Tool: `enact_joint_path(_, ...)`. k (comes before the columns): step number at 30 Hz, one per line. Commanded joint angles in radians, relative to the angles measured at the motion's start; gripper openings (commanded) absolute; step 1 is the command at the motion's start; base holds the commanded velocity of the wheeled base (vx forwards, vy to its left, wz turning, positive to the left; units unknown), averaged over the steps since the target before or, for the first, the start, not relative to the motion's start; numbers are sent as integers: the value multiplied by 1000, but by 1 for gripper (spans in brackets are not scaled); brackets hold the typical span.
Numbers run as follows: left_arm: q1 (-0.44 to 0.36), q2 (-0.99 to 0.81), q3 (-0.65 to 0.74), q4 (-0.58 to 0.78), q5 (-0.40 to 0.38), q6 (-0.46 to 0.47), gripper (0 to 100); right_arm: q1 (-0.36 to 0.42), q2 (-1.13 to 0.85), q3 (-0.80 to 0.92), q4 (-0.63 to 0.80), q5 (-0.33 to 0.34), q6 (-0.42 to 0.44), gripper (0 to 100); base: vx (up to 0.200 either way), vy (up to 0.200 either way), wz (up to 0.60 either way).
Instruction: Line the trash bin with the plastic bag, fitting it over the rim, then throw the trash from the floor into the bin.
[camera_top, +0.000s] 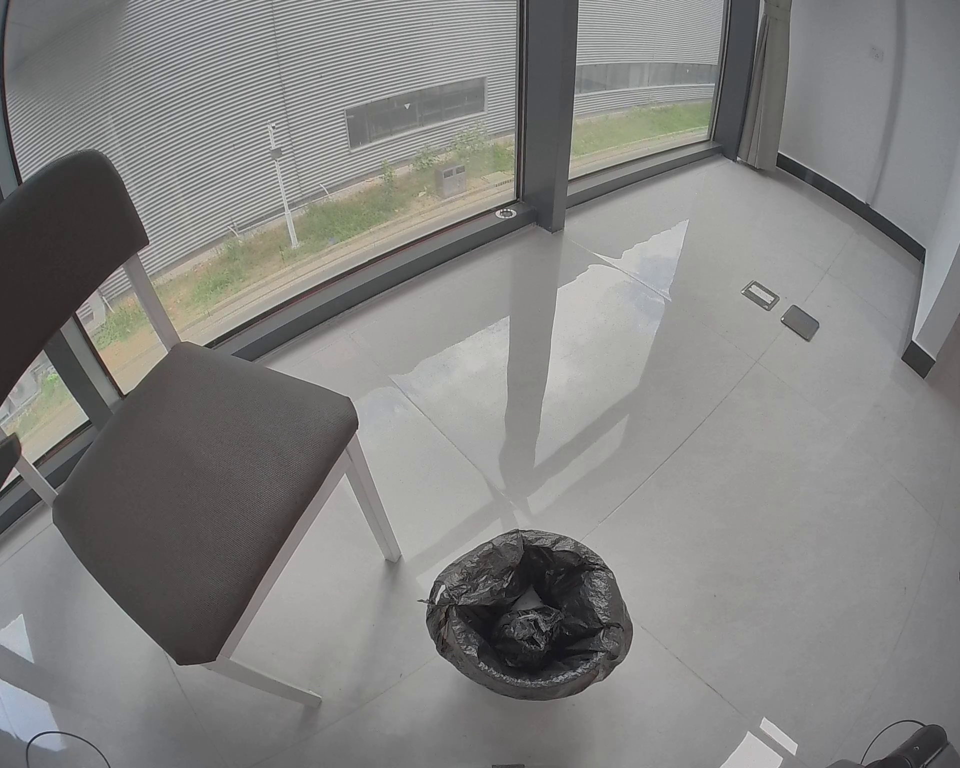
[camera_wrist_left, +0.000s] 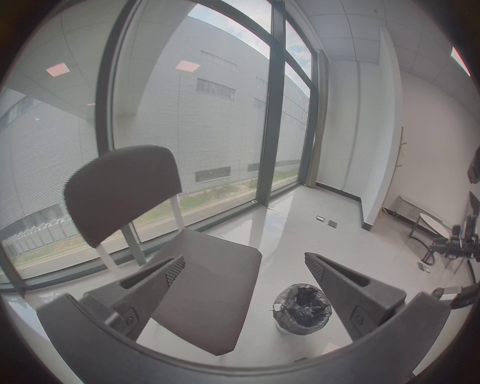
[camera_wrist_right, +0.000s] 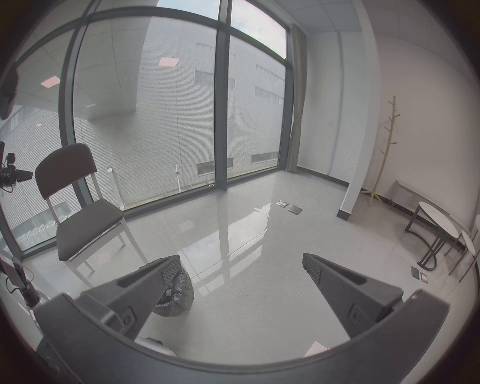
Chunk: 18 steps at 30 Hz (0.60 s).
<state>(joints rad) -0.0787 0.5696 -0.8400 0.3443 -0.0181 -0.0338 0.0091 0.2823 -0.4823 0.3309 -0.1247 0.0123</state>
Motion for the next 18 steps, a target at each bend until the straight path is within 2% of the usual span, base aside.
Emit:
enact_joint_path(1,2,-366,58,121,138,35,100,-11,-282,134,68,-159,47,100,0,0,0)
enact_joint_path(4,-1,-448,82,154,145,95,100,-11,-282,185,27,-153,43,100,0,0,0)
enact_joint_path(5,2,-484,91,196,158,117,100,-11,-282,226,-23,-119,44,100,0,0,0)
enact_joint_path(6,4,-482,87,206,182,114,100,-11,-282,257,-56,-89,38,100,0,0,0)
enact_joint_path(8,4,-479,79,210,280,117,100,-11,-282,337,-147,-32,37,100,0,0,0)
enact_joint_path(9,4,-481,90,208,316,114,100,-11,-282,404,-207,-29,32,100,0,0,0)
enact_joint_path(12,4,-481,117,210,346,107,100,-11,-282,435,-286,-18,44,100,0,0,0)
enact_joint_path(14,4,-481,131,206,377,109,100,-9,-282,435,-283,-16,38,100,0,0,0)
enact_joint_path(18,4,-481,211,196,386,104,100,-11,-282,446,-311,-18,35,100,0,0,0)
